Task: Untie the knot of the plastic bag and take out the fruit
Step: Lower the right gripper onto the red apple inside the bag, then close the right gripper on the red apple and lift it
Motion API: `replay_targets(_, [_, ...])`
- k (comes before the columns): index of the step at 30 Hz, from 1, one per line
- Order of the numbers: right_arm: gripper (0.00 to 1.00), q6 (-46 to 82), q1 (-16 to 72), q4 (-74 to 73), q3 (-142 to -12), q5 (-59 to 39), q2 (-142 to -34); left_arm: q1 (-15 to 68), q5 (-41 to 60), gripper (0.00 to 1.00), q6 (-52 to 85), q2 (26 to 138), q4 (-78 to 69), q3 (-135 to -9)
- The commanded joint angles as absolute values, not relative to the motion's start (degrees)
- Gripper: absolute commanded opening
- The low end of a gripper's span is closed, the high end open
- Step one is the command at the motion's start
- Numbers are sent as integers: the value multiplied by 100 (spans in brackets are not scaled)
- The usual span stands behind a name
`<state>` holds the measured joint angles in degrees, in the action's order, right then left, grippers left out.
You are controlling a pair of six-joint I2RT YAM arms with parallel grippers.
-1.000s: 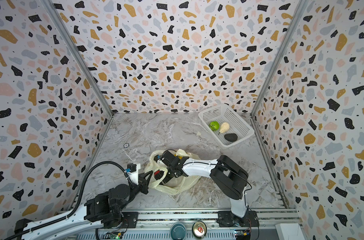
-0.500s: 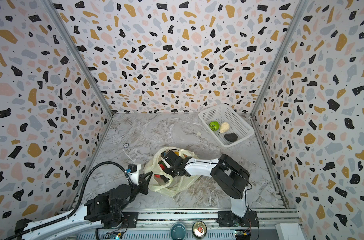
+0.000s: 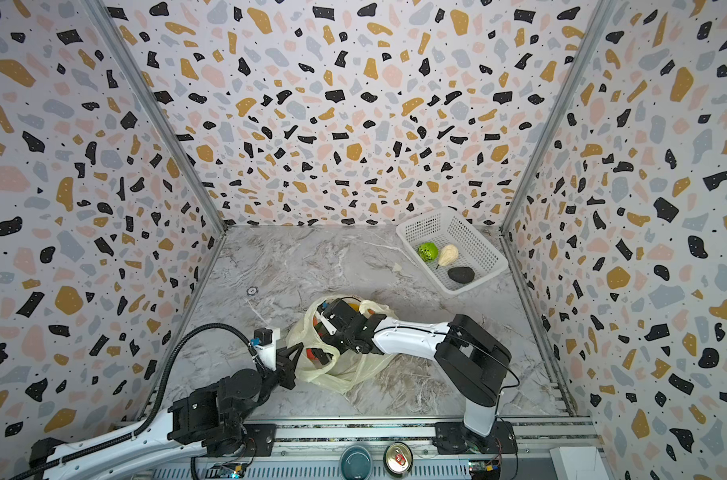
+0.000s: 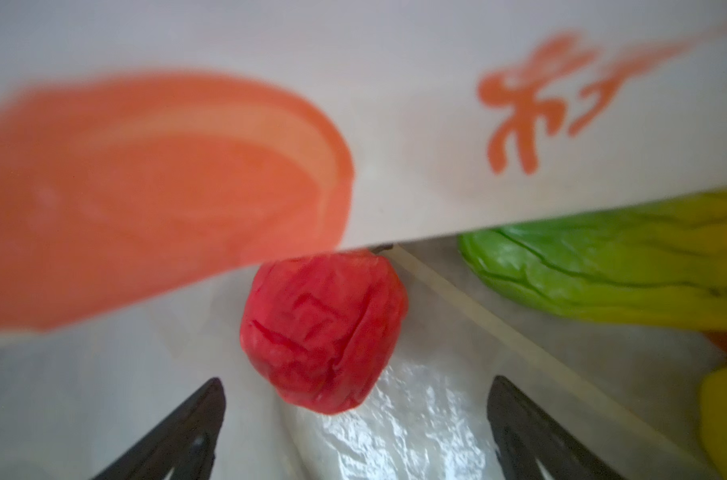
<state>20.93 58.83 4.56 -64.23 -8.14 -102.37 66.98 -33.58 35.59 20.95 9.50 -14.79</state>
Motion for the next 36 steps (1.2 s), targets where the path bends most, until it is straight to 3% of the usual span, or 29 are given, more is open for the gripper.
replay_targets(1, [100,1983,5914,199,-6689,-865,-10411,6724,-3446,0,3533,2065,823,-1503])
replay_targets(10, [98,1997,5994,97,-7209,-1110,-11163,6724,-3428,0,3546,2075,823,-1490])
replay_targets(19, [65,2044,6009,78,-6969,-970,-11027,6724,-3420,0,3570,2083,755,-1441])
replay_targets(22, [58,2041,5999,105,-6853,-954,-10832,6724,-3469,0,3567,2101,738,-1450])
replay_targets(36, [57,2071,5955,710,-5998,-828,-9474,6724,-3687,0,3498,2144,598,-1492])
